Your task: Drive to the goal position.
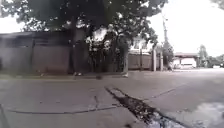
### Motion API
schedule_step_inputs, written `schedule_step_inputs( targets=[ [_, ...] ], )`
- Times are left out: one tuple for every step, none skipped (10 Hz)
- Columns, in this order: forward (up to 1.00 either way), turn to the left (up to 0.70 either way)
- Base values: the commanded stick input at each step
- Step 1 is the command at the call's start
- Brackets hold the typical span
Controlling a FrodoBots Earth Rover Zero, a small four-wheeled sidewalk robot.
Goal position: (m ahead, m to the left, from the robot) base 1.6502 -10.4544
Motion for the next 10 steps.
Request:
schedule_step_inputs(
  targets=[
    [1.0, 0.0],
    [1.0, 0.0],
    [1.0, 0.0],
    [1.0, 0.0],
    [1.0, 0.0],
    [1.0, -0.08],
    [1.0, -0.26],
    [1.0, -0.4],
    [1.0, -0.4],
    [1.0, -0.4]
  ],
)
